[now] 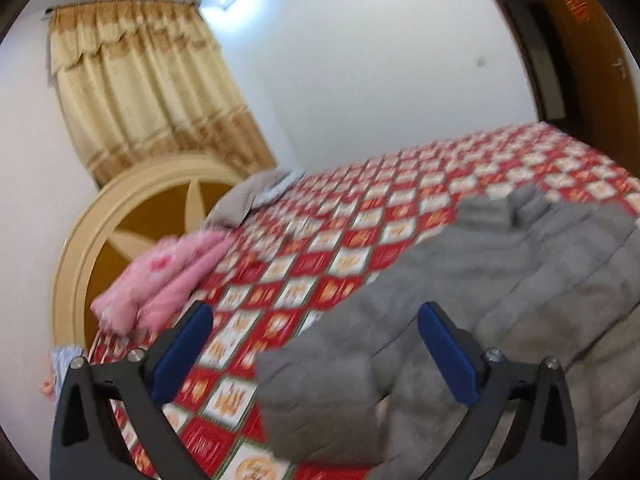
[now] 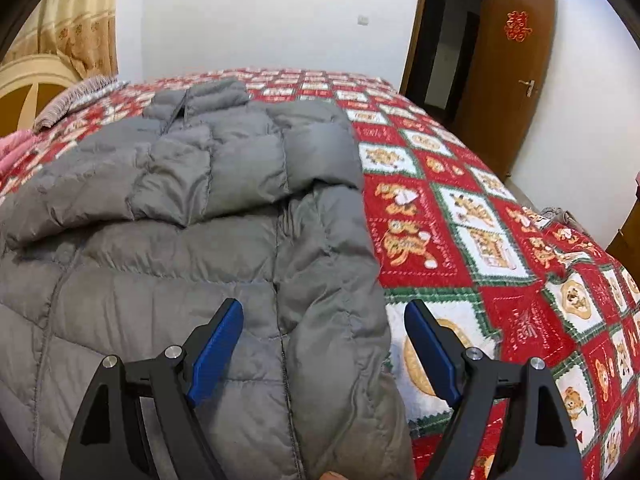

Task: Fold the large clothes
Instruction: 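Grasp the other sleeve cuff with the left gripper and lift it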

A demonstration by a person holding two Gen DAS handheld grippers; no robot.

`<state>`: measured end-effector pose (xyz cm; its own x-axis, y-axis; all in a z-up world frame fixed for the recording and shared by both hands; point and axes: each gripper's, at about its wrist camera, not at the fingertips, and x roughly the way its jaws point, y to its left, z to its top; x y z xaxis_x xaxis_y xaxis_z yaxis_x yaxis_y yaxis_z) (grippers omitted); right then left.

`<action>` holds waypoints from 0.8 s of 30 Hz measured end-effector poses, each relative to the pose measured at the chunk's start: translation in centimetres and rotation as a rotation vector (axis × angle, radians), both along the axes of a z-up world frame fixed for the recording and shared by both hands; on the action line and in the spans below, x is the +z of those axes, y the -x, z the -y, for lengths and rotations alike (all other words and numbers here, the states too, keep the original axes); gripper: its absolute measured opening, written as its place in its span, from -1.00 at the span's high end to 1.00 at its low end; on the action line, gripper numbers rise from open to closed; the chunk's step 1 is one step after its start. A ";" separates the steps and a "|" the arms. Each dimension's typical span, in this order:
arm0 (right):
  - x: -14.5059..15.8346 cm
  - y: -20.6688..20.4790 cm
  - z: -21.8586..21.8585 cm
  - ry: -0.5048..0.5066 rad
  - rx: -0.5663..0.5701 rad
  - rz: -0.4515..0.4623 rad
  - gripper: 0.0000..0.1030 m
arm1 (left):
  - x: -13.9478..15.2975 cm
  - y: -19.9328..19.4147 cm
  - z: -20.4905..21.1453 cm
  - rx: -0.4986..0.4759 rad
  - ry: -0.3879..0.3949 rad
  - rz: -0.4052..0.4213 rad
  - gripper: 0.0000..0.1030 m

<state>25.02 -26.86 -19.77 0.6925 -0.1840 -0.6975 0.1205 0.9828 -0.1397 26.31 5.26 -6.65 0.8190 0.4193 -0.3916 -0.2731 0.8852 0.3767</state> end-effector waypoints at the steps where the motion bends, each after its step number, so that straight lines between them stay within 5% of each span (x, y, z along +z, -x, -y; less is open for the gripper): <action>1: -0.2 -0.2 -0.2 0.012 0.003 -0.012 -0.61 | -1.1 0.0 -1.7 0.026 0.017 -0.026 -1.00; 9: -0.6 -0.3 -1.4 0.091 0.018 -0.023 -0.61 | -7.9 -1.7 -2.9 0.098 0.096 -0.163 -1.00; 16: -0.7 -0.2 -1.9 0.137 0.017 -0.022 -0.61 | -11.5 -4.5 -2.0 0.124 0.075 -0.276 -1.00; 18: -0.7 -0.1 -2.0 0.141 0.018 -0.019 -0.61 | -11.4 -4.1 -2.6 0.096 0.102 -0.269 -0.43; 19: -0.7 -0.1 -2.0 0.137 0.018 -0.018 -0.61 | -11.4 -4.0 -3.2 0.084 0.134 -0.290 0.31; 20: -0.6 -0.1 -1.9 0.132 0.019 -0.019 -0.61 | -11.3 -3.9 -4.0 0.086 0.171 -0.318 0.55; 24: -0.7 -0.2 -1.6 0.110 0.021 -0.021 -0.61 | -8.5 -2.3 -6.0 0.096 0.191 -0.258 0.79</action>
<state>25.19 -25.25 -20.47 0.6825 -0.2461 -0.6882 0.0961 0.9637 -0.2492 28.58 11.30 -15.20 0.6427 0.3889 -0.6601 -0.2758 0.9213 0.2742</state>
